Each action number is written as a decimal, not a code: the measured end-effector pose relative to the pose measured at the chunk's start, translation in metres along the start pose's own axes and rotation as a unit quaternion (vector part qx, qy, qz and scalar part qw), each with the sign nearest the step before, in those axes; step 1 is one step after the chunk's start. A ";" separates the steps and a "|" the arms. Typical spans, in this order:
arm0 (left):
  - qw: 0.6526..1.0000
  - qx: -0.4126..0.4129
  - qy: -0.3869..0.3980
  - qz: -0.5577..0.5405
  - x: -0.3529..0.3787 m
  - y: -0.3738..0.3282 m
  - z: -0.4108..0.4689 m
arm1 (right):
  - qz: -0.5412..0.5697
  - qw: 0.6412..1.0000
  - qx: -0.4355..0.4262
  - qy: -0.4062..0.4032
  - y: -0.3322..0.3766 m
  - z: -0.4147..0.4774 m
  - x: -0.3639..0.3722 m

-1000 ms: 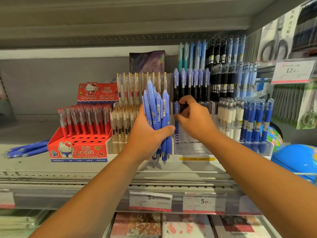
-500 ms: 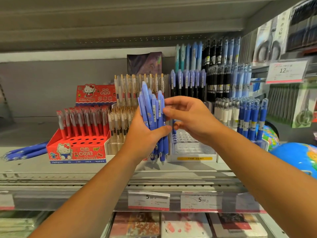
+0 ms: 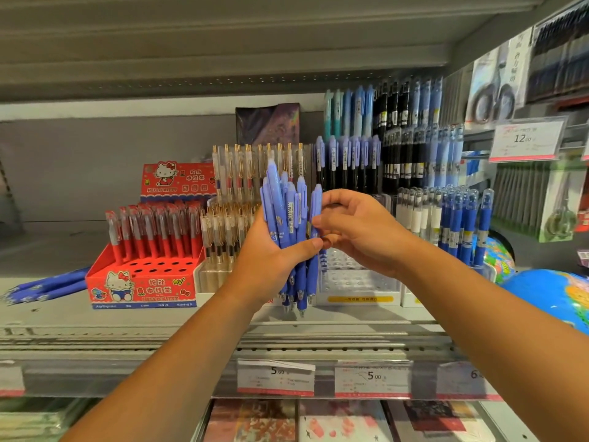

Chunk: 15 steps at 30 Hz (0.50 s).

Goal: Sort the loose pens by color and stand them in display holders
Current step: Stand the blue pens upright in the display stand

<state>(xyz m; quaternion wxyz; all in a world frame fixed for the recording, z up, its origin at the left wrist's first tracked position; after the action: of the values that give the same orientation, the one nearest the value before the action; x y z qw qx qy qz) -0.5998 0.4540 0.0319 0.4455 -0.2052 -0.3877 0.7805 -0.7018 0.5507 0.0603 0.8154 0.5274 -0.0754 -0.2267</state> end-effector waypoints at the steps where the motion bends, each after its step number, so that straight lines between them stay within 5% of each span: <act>1: 1.000 -0.001 -0.007 0.001 -0.001 0.000 0.000 | 0.003 1.000 -0.002 -0.015 0.000 0.001 -0.003; 7: 0.999 0.000 -0.044 0.022 -0.008 0.002 0.002 | -0.024 0.983 -0.052 -0.175 0.008 0.005 -0.038; 15: 0.998 -0.009 -0.041 0.048 -0.009 0.005 0.002 | -0.316 0.903 -0.091 -0.278 0.010 0.019 -0.058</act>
<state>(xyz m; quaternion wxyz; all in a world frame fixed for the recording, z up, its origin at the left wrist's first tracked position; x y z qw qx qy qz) -0.5992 0.4445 0.0290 0.3899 -0.1955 -0.4024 0.8049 -0.7575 0.5644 0.0845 0.6914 0.3629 -0.1071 -0.6155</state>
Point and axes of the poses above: each hand's wrist, its own z-axis towards the middle knuckle, its own x-axis out of the palm, y = z × x, the point moved 6 cm from there along z, towards the middle knuckle, and after that the axes turned 6 degrees about -z, right-handed, at the moved point
